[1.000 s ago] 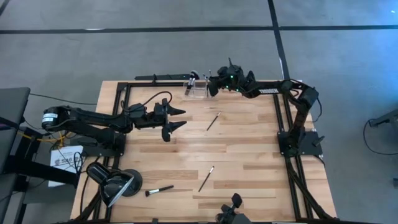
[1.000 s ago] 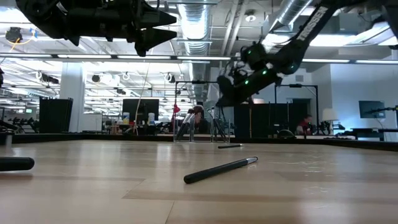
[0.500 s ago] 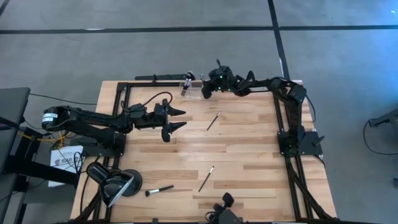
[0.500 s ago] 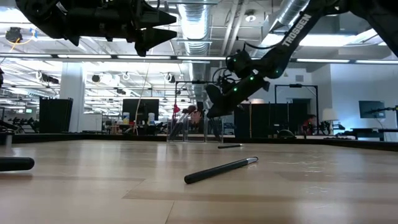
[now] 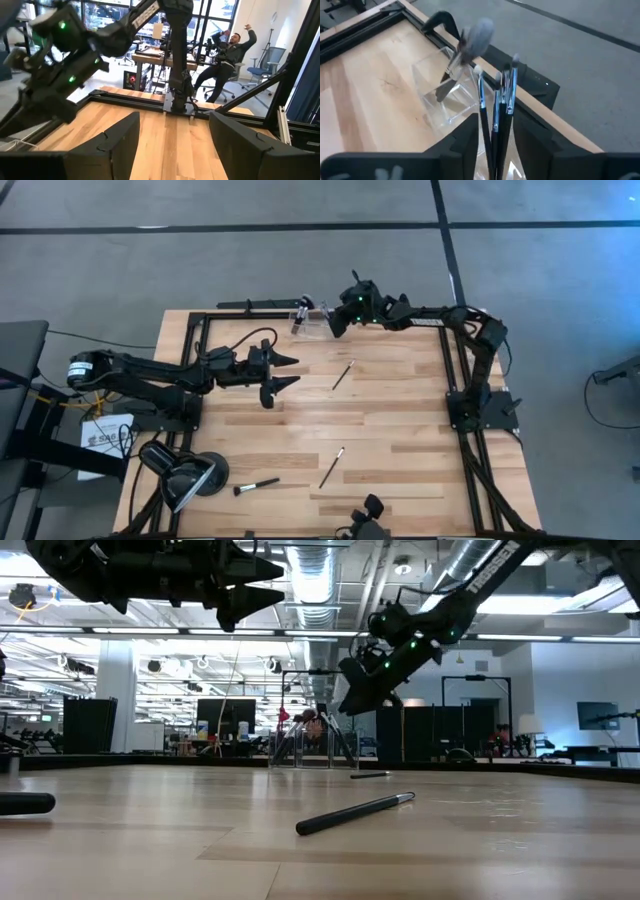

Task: Sort items
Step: Adjust the transparent organizer

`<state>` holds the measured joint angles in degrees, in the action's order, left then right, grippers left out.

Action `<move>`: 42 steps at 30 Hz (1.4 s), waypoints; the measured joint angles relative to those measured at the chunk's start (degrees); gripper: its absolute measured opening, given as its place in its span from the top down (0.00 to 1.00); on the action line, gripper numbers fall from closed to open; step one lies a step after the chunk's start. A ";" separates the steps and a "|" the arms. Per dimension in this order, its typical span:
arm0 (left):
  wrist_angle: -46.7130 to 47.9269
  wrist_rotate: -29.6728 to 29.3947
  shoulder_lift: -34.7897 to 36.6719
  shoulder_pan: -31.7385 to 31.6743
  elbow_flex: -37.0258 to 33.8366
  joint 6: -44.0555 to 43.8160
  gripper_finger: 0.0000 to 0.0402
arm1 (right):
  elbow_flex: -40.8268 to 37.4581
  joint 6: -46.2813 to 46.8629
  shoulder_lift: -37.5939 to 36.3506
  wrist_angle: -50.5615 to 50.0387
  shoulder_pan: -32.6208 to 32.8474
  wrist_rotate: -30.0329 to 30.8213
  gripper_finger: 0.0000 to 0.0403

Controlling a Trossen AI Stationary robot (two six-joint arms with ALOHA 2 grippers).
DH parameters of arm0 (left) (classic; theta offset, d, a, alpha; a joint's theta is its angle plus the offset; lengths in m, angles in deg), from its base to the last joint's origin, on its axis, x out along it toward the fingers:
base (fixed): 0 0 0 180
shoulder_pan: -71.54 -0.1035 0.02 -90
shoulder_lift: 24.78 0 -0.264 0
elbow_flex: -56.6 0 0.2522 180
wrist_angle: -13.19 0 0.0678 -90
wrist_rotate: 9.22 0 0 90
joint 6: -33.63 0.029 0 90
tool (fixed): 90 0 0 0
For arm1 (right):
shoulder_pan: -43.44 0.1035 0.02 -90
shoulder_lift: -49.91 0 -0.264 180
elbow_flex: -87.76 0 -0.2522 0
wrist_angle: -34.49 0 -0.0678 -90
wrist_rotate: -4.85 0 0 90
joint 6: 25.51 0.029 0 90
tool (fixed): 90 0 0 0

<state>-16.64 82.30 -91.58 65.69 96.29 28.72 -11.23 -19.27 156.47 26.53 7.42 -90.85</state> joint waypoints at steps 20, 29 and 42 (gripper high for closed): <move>0.16 0.00 -0.02 0.02 0.00 -3.54 0.41 | -0.07 0.41 6.46 -3.71 8.63 6.13 0.81; 0.24 0.00 -0.02 0.02 0.02 -2.57 0.41 | -0.02 1.01 6.73 -1.43 3.99 5.61 0.83; 0.77 0.00 -0.02 0.02 0.02 -1.53 0.41 | 0.02 0.87 6.67 -7.34 8.03 2.80 0.83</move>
<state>-15.87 82.30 -91.60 65.71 96.31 27.19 -11.21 -18.40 163.14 19.20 15.45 -88.05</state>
